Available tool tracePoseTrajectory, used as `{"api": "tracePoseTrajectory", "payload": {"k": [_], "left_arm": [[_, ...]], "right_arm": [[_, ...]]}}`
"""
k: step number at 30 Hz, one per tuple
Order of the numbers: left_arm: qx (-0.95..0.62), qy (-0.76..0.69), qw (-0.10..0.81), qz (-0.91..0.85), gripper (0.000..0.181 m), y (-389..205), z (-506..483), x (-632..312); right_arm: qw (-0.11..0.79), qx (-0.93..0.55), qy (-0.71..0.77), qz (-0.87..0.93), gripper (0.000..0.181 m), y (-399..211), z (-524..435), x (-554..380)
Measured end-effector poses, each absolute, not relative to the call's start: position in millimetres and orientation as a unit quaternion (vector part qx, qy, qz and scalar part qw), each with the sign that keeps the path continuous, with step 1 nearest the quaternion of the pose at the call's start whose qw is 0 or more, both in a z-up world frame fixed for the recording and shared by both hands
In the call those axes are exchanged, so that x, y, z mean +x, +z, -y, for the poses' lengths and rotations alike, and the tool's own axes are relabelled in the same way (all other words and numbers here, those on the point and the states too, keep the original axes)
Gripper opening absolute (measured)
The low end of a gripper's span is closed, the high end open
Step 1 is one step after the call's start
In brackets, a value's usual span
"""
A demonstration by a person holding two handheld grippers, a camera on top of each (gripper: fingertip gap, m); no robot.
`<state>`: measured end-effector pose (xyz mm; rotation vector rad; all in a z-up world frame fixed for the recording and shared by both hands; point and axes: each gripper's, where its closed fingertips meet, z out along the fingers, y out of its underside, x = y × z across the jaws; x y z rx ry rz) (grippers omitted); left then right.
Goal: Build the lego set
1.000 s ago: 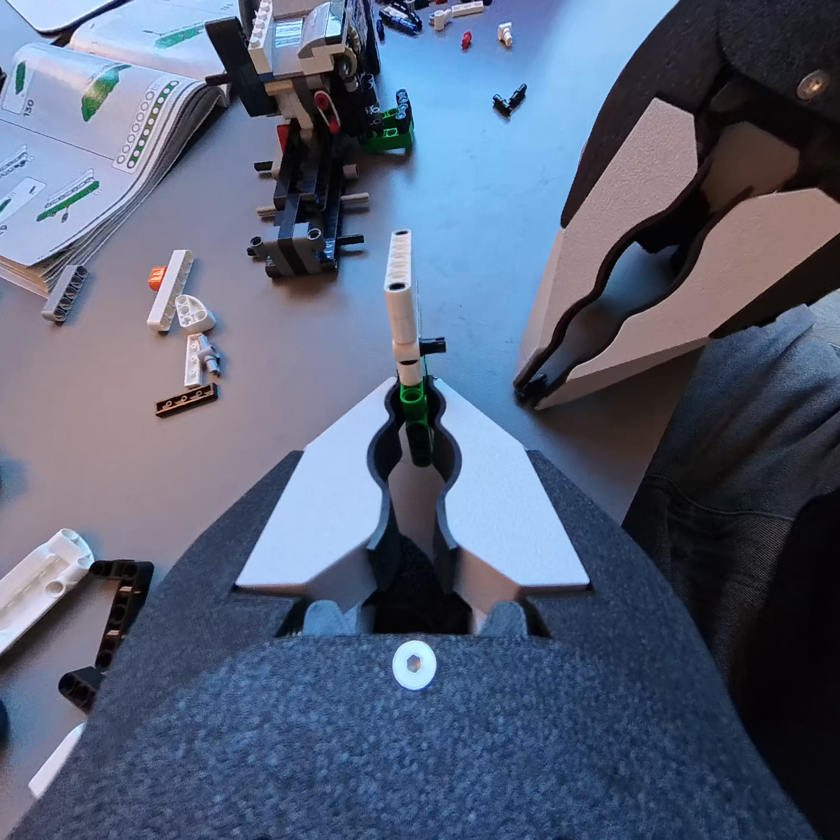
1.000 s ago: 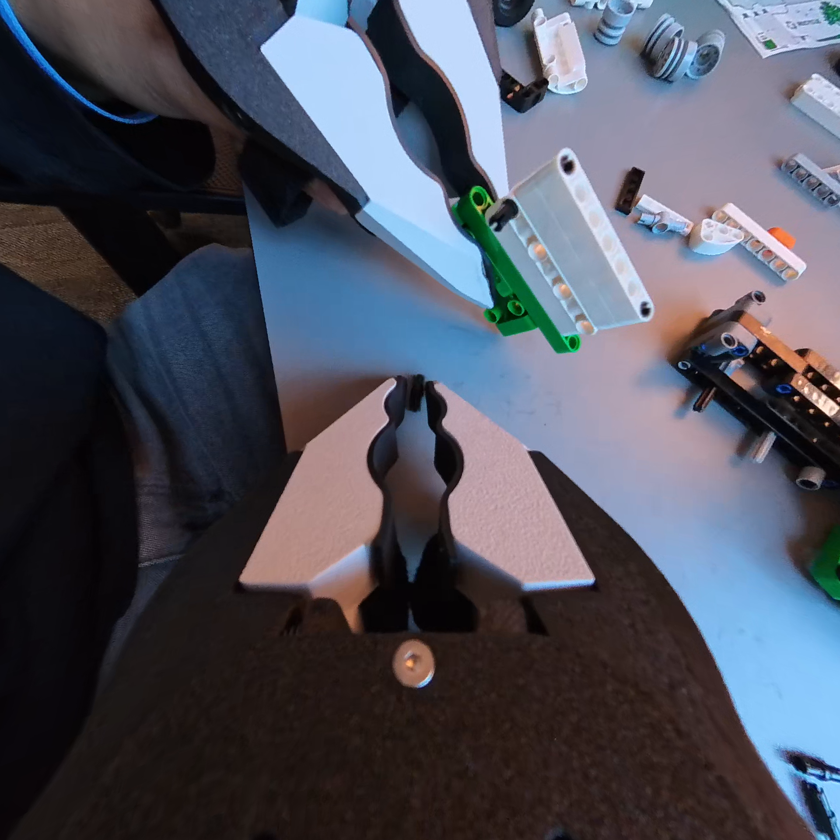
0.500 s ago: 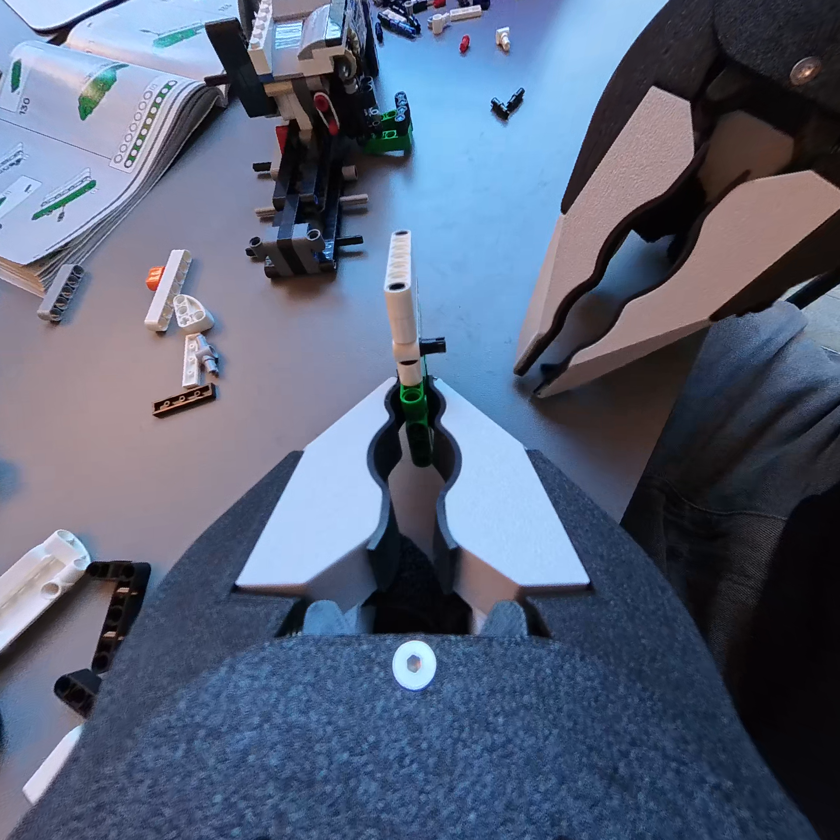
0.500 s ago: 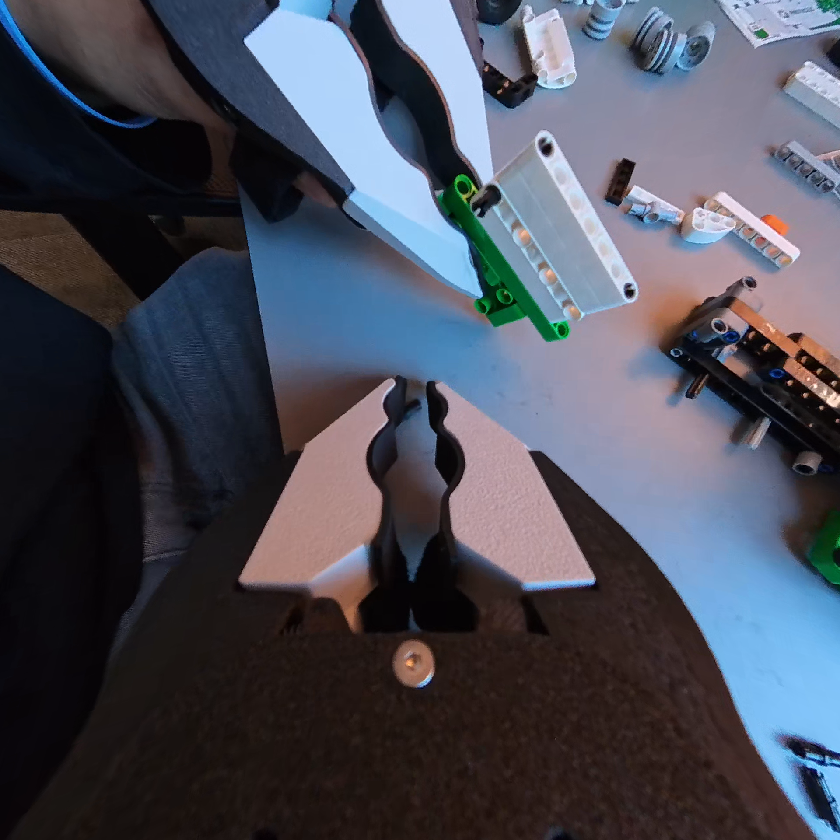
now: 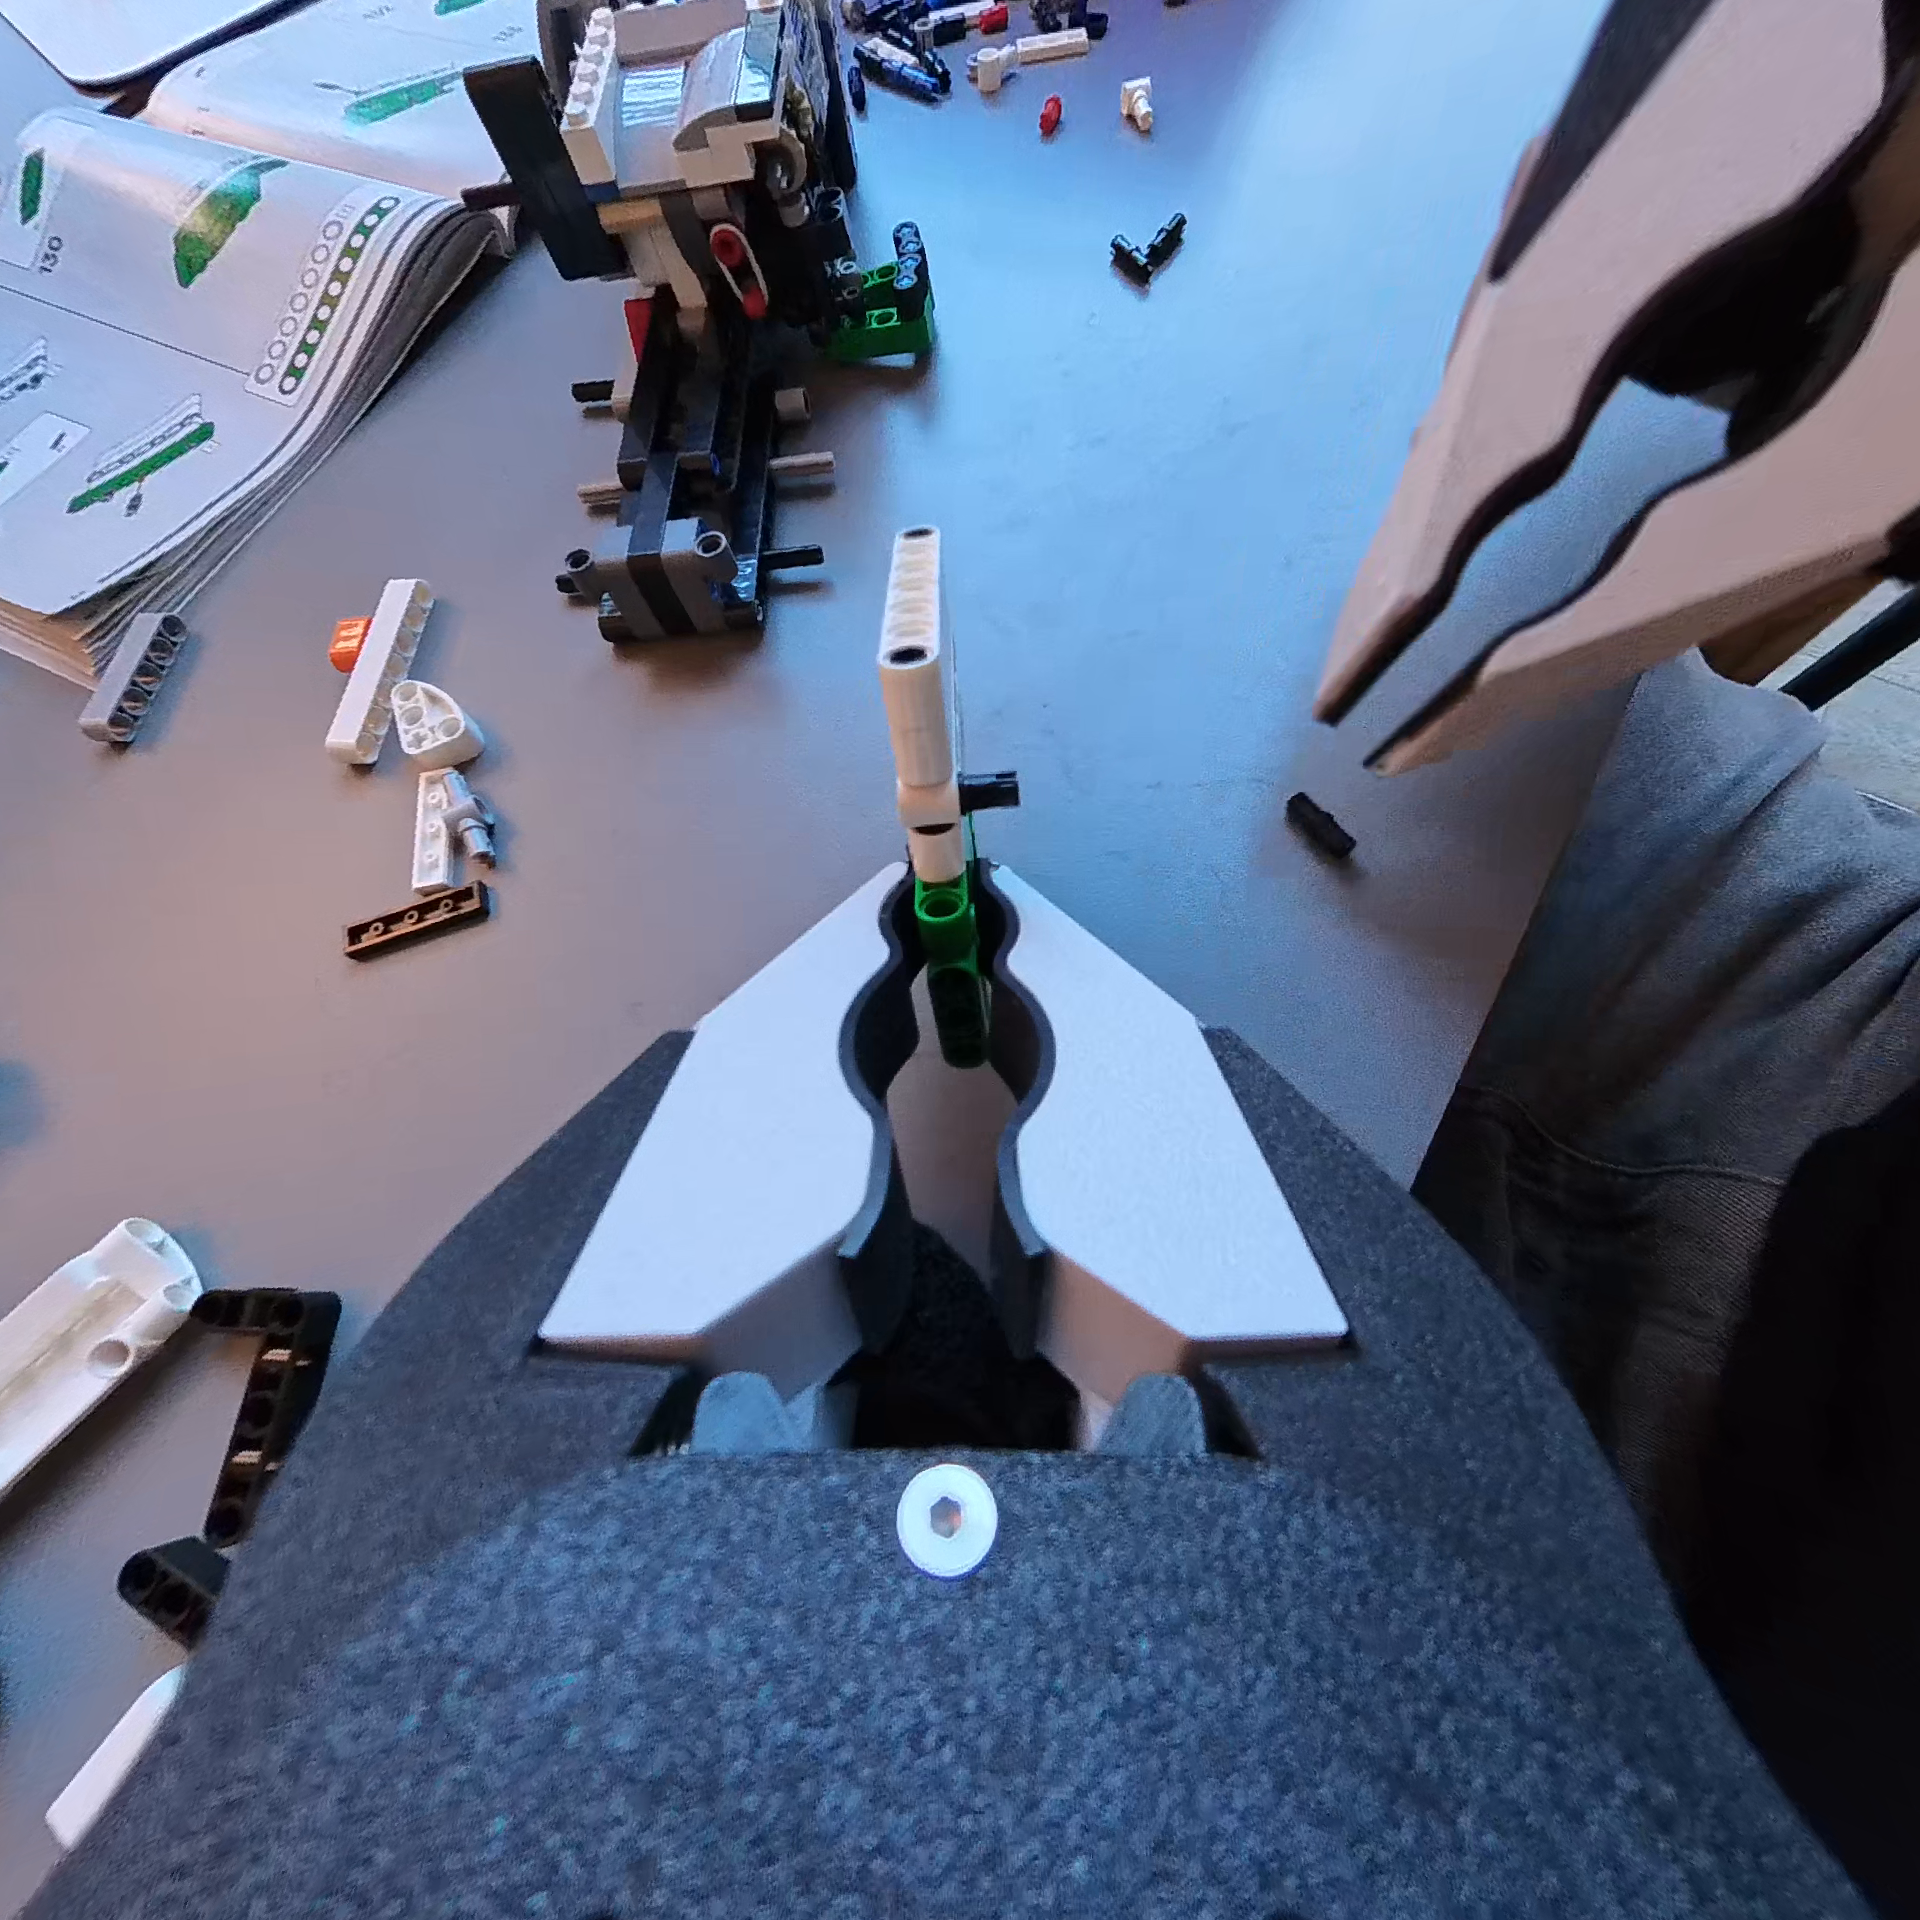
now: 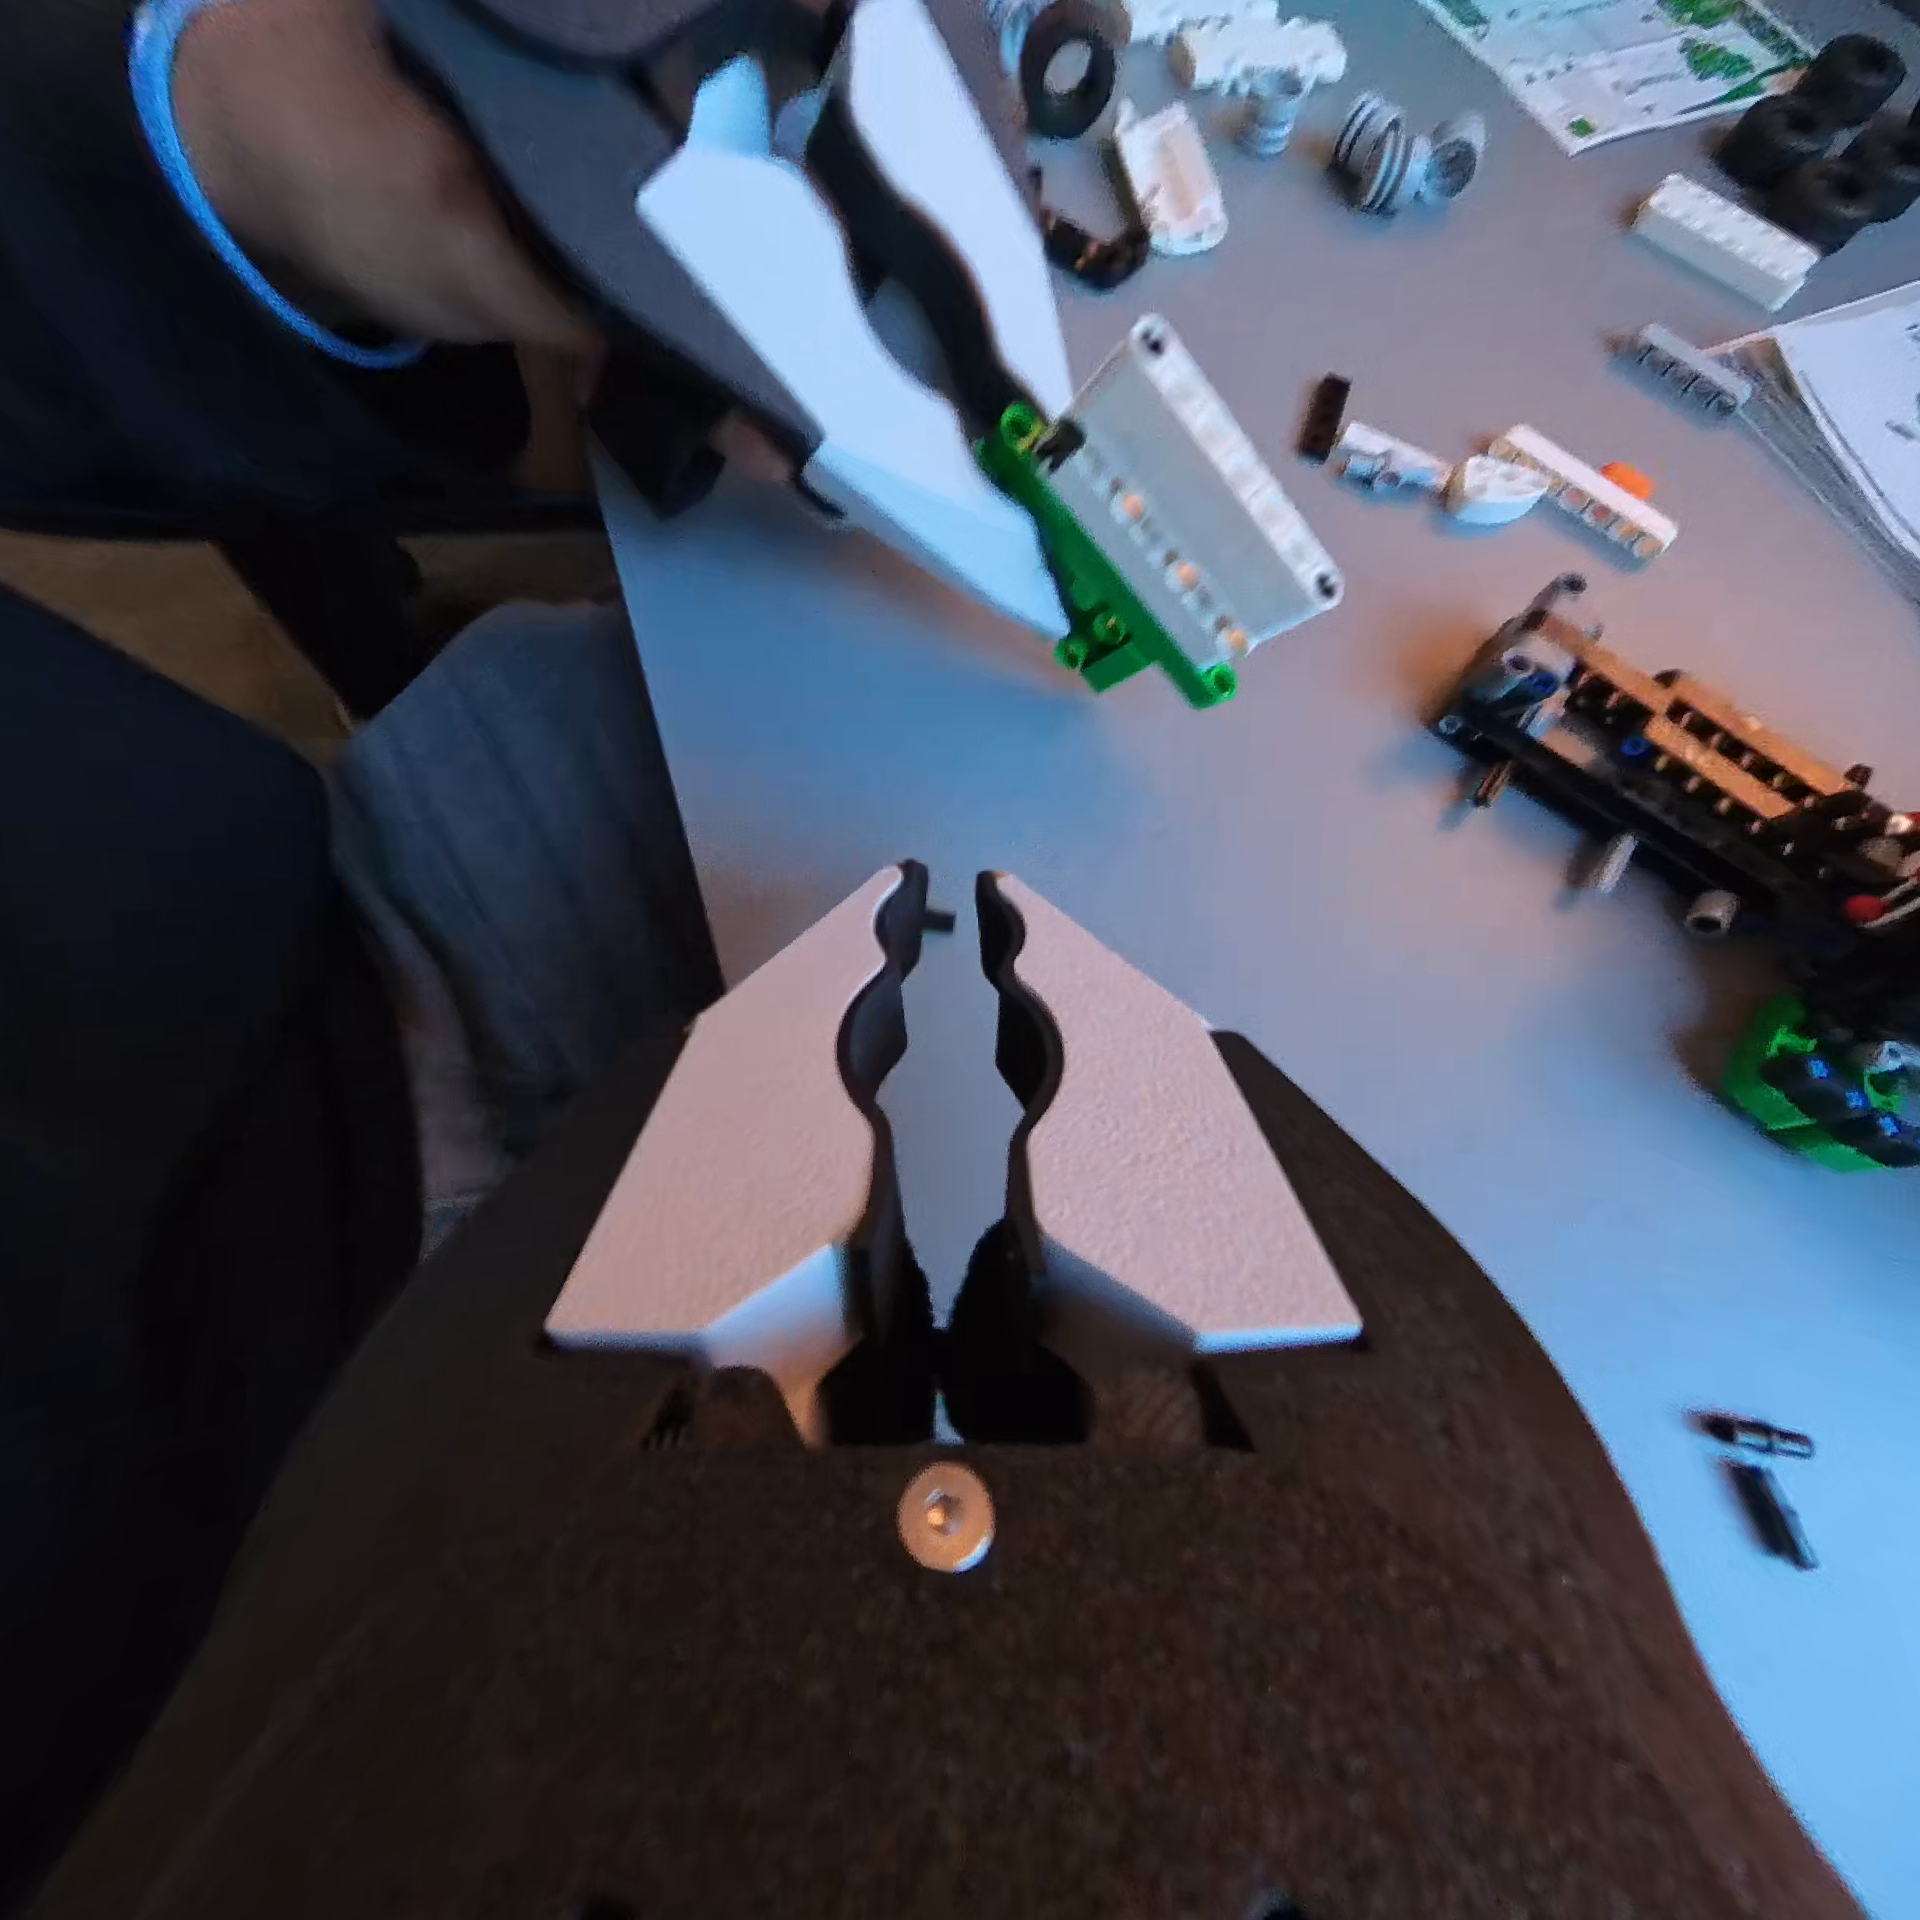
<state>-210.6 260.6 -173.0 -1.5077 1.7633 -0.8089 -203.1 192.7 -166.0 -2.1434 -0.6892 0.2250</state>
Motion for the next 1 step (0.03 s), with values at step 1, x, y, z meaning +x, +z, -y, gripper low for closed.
{"api": "tracePoseTrajectory", "payload": {"k": [1], "left_arm": [[-0.578,-0.31,0.334,-0.677,0.006,-173.5,-260.4,-210.6]], "right_arm": [[0.422,-0.857,0.079,0.286,0.009,-171.6,-188.4,-203.3]]}}
